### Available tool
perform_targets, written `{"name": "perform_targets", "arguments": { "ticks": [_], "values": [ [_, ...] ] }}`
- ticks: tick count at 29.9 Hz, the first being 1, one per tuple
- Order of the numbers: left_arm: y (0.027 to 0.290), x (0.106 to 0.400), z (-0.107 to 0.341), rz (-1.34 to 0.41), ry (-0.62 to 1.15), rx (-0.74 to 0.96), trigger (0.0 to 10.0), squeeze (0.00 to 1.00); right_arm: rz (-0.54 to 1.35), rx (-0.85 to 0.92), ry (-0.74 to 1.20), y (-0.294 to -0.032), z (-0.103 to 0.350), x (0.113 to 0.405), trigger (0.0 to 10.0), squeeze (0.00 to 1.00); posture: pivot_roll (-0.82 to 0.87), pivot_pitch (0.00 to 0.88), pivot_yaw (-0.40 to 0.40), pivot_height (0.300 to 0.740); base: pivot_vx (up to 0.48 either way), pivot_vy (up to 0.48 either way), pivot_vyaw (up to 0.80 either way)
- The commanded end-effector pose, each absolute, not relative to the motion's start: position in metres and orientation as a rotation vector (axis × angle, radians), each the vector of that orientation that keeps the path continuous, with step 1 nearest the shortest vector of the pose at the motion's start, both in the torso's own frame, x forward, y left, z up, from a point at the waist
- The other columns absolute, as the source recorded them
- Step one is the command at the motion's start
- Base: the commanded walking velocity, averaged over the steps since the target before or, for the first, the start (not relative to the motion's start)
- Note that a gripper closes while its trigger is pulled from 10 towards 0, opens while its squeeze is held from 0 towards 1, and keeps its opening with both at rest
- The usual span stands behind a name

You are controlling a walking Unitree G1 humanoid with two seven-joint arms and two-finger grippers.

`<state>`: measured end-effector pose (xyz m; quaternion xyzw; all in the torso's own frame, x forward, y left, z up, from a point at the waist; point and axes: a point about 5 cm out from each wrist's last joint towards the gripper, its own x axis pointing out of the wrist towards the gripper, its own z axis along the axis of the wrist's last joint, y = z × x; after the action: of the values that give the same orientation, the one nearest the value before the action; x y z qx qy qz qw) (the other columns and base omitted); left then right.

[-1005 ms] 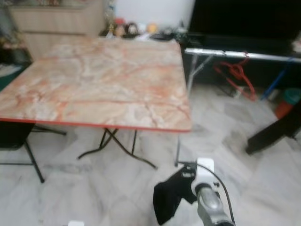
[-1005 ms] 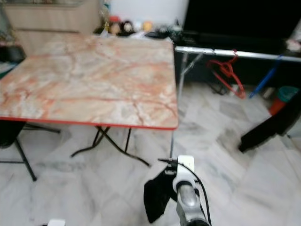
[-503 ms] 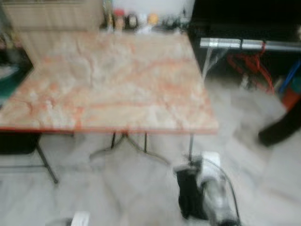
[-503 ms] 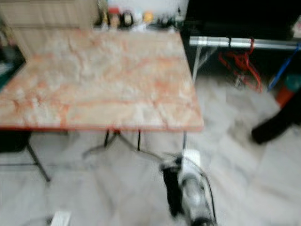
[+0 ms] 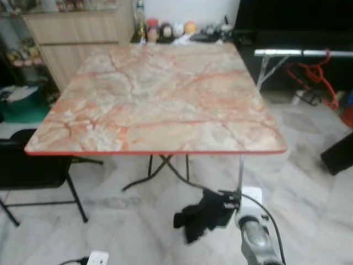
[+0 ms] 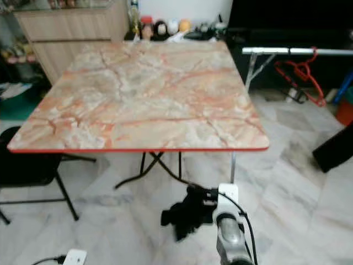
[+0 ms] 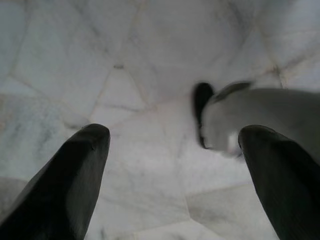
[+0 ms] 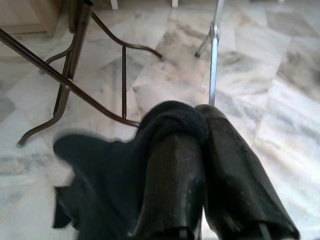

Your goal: Hang hanger

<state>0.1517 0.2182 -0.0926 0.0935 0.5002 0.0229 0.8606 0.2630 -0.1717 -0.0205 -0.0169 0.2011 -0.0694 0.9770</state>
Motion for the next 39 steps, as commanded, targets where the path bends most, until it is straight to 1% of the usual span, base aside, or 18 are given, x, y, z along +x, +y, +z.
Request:
{"name": "perform_targets", "arguments": {
  "ticks": [1,10,14,21,23,26,27,28,29,33,36,38,39],
  "values": [
    [0.225,0.143,-0.095,0.065,1.081,0.211,10.0,0.0,-0.121,-0.021,0.355,-0.163,-0.012,0.272,10.0,0.0,0.08,0.0,-0.029,0.74,0.0,0.0,0.0],
    [0.224,0.145,-0.094,0.078,1.063,0.195,10.0,0.0,-0.112,-0.035,0.329,-0.164,-0.007,0.276,10.0,0.0,0.08,0.0,-0.028,0.74,0.0,0.0,0.0],
    [0.224,0.145,-0.094,0.076,1.067,0.194,10.0,0.0,-0.096,-0.051,0.284,-0.163,0.0,0.281,10.0,0.0,0.08,0.0,-0.028,0.74,0.0,0.0,0.0],
    [0.225,0.147,-0.093,0.084,1.051,0.179,10.0,0.0,-0.065,-0.106,0.079,-0.166,0.03,0.292,10.0,0.0,0.08,0.0,-0.033,0.74,0.0,0.0,0.0],
    [0.225,0.149,-0.092,0.088,1.046,0.181,10.0,0.0,-0.061,-0.117,-0.019,-0.168,0.047,0.294,10.0,0.0,0.08,0.0,-0.031,0.74,0.0,0.0,0.0],
    [0.225,0.15,-0.092,0.091,1.042,0.182,10.0,0.0,-0.052,-0.129,-0.106,-0.168,0.067,0.297,10.0,0.0,0.08,0.0,-0.029,0.74,0.0,0.0,0.0],
    [0.225,0.15,-0.092,0.091,1.041,0.182,10.0,0.0,-0.042,-0.136,-0.164,-0.166,0.083,0.3,10.0,0.0,0.08,0.0,-0.029,0.74,0.0,0.0,0.0],
    [0.225,0.15,-0.092,0.091,1.041,0.182,10.0,0.0,-0.042,-0.136,-0.164,-0.166,0.083,0.3,10.0,0.0,0.08,0.0,-0.029,0.74,0.0,0.0,0.0],
    [0.225,0.151,-0.091,0.093,1.037,0.182,10.0,0.0,-0.029,-0.137,-0.24,-0.162,0.105,0.303,10.0,0.0,0.07,0.0,-0.028,0.74,0.0,0.0,0.0],
    [0.224,0.152,-0.091,0.099,1.029,0.183,10.0,0.0,-0.015,-0.127,-0.345,-0.153,0.141,0.31,10.0,0.0,0.07,0.0,-0.029,0.74,0.0,0.0,0.0],
    [0.224,0.154,-0.09,0.102,1.021,0.18,10.0,0.0,-0.023,-0.1,-0.403,-0.147,0.164,0.321,10.0,0.0,0.07,0.0,-0.031,0.74,0.0,0.0,0.0],
    [0.223,0.156,-0.09,0.108,1.012,0.177,10.0,0.0,-0.044,0.001,-0.422,-0.142,0.185,0.334,10.0,0.0,0.06,0.0,-0.026,0.74,0.0,0.0,0.0],
    [0.223,0.156,-0.09,0.108,1.011,0.177,10.0,0.0,-0.041,0.014,-0.43,-0.139,0.191,0.34,10.0,0.0,0.06,0.0,-0.024,0.74,0.0,0.0,0.0]
  ]
}}
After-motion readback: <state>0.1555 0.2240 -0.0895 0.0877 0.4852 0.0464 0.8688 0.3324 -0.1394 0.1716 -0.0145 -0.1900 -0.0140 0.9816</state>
